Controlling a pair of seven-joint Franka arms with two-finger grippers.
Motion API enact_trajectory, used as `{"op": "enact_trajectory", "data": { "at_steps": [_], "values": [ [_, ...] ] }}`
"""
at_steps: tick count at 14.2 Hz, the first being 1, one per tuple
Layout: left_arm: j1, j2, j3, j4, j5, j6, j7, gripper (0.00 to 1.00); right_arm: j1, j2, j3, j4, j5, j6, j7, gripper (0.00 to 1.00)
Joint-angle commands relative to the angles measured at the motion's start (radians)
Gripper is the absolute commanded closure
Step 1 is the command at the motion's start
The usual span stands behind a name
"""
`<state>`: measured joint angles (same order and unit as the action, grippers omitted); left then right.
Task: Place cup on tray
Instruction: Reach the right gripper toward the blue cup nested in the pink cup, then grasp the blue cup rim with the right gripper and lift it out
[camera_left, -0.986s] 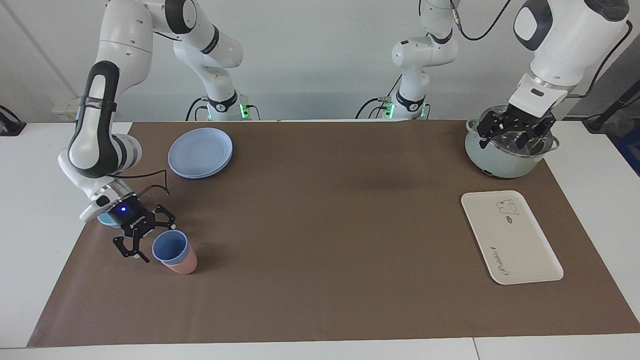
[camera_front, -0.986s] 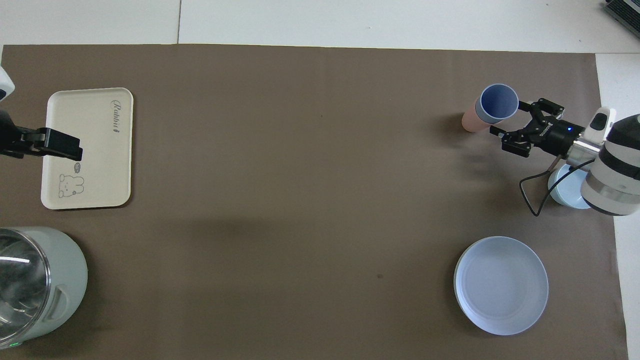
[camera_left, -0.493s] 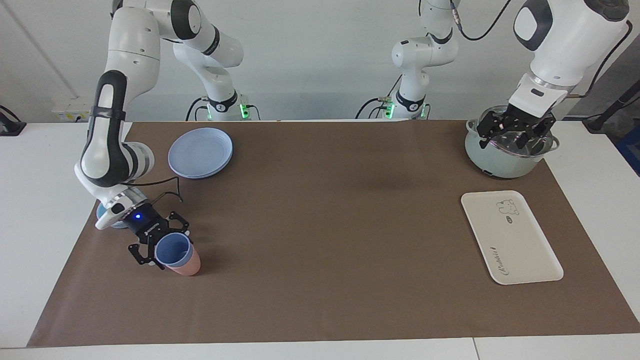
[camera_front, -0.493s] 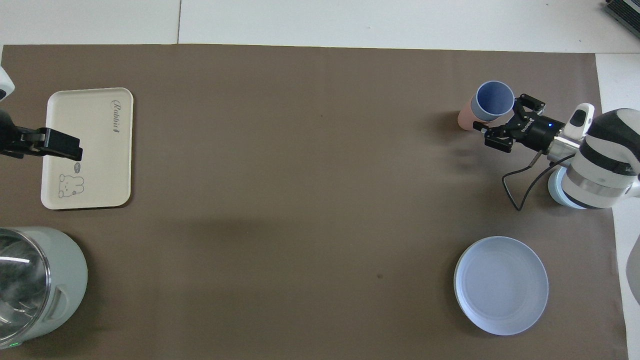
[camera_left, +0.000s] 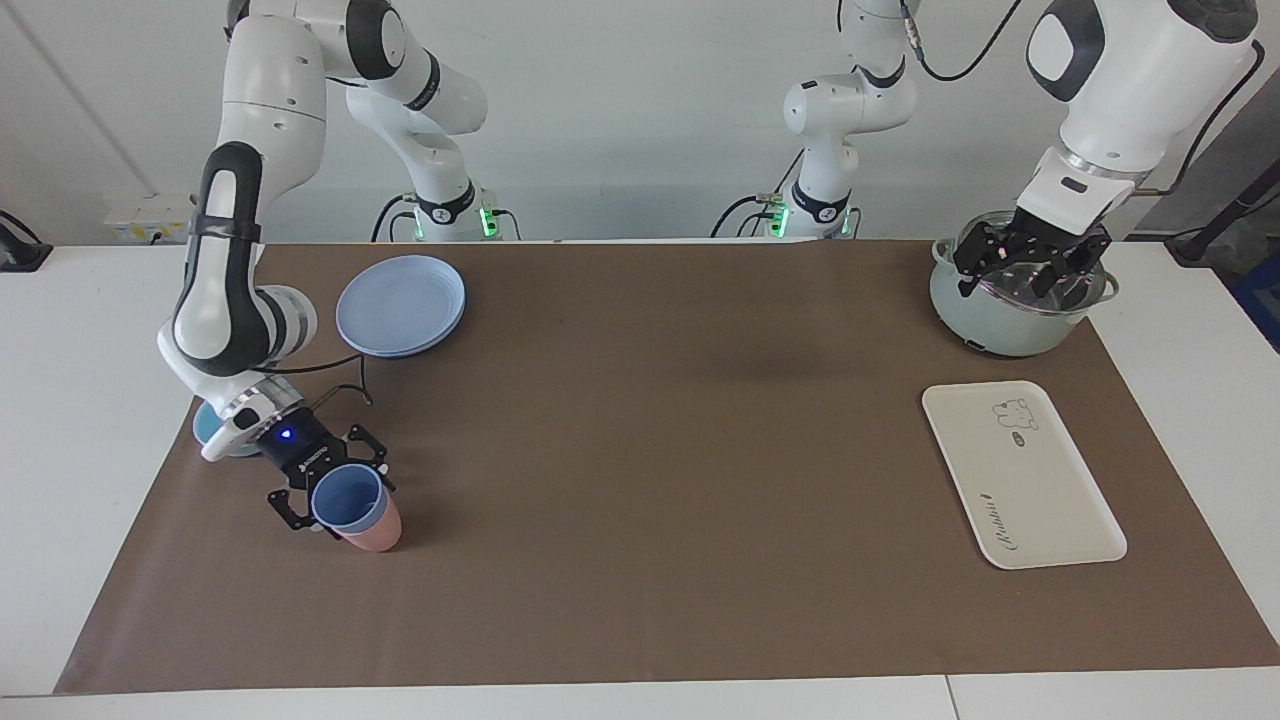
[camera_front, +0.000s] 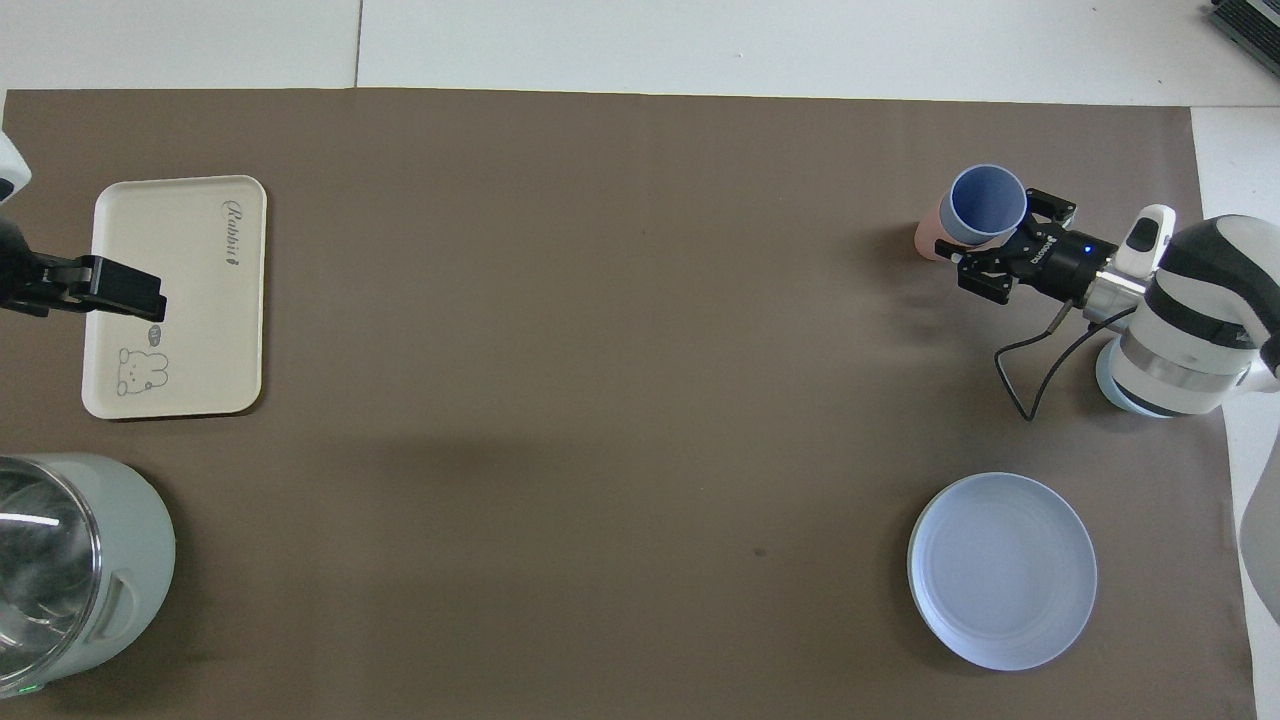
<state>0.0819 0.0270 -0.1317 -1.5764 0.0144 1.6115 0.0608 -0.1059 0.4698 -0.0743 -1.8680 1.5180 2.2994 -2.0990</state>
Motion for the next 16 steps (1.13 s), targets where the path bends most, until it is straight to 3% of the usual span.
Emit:
{"op": "enact_trajectory", "data": {
  "at_steps": [1,4,6,8,11,13,16],
  "values": [
    [0.009,-0.035,-0.002,-0.036,-0.014,-0.004,0.001,0.00,0.002,0.012,0.002,0.013,0.057,0.034,-0.068,1.00],
    [0.012,-0.035,-0.002,-0.034,-0.014,0.007,0.002,0.00,0.035,-0.008,0.002,0.018,0.071,0.080,-0.047,1.00],
    [-0.001,-0.035,-0.002,-0.036,-0.014,-0.002,-0.002,0.00,0.075,-0.075,0.001,0.007,0.021,0.150,0.049,1.00],
    [-0.004,-0.036,-0.003,-0.039,-0.014,-0.004,0.001,0.00,0.104,-0.131,-0.002,0.007,-0.171,0.198,0.233,1.00],
    [-0.010,-0.053,-0.008,-0.073,-0.013,-0.007,0.004,0.00,0.106,-0.207,0.001,0.009,-0.541,0.175,0.532,1.00],
    [-0.027,-0.067,-0.013,-0.109,-0.034,0.010,-0.012,0.00,0.109,-0.247,0.002,0.015,-0.718,0.140,0.699,1.00],
    [-0.013,-0.075,-0.008,-0.126,-0.235,0.042,-0.109,0.00,0.146,-0.310,0.002,0.023,-0.948,0.065,0.975,1.00]
  ]
}}
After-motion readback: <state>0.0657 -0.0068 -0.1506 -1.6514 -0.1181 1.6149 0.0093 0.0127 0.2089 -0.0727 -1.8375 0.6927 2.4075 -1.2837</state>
